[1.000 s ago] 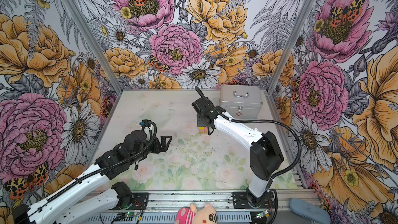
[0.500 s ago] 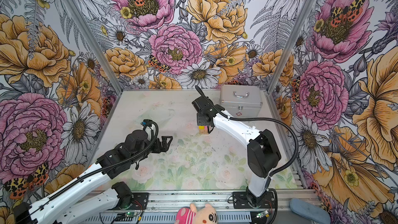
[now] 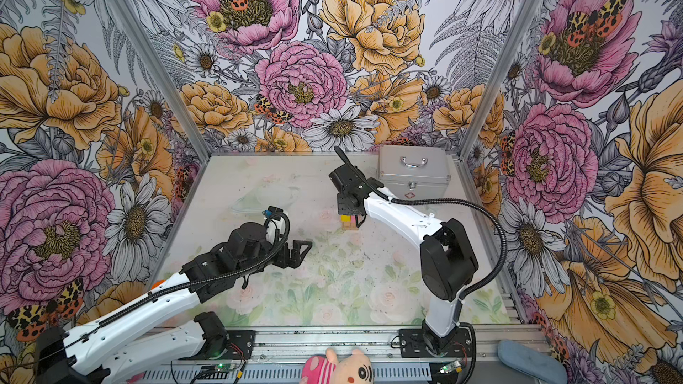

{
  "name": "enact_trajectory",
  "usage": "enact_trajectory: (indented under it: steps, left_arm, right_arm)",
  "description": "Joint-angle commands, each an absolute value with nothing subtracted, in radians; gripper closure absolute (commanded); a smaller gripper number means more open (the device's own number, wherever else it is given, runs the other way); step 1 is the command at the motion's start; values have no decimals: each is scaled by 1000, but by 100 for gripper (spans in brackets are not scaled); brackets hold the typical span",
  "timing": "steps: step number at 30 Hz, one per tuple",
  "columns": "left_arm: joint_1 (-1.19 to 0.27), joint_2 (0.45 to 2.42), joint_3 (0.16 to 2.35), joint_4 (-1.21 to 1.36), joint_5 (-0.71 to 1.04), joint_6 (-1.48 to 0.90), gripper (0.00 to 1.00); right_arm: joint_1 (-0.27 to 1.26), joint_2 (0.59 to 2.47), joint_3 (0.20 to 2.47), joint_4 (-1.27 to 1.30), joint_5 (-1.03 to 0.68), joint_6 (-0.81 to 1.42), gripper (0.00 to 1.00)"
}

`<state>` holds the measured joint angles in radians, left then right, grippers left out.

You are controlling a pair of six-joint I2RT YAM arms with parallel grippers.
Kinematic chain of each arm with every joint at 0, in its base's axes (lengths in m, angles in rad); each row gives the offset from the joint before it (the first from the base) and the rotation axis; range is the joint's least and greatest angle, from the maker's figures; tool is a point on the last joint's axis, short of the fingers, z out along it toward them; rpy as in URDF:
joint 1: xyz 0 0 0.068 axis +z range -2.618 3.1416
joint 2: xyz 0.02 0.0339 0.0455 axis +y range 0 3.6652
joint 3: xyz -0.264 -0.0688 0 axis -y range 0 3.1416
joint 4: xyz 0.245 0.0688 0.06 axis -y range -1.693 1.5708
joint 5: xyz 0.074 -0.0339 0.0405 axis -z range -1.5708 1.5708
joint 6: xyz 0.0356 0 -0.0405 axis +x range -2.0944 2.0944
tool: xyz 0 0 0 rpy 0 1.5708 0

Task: Build the wood block tower

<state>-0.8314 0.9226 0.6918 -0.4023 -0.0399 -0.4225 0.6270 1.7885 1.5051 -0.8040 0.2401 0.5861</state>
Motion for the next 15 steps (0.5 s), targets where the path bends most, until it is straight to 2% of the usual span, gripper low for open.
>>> enact_trajectory:
  steps: [1,15]
  left_arm:
    - [-846,937,704,-368,-18,-381,1]
    - [-844,919,695,-374,-47,-374,1]
  right_arm:
    - [620,1807,1548,-798,237,594,71]
    - [612,1833,1558,-804,232,592,71]
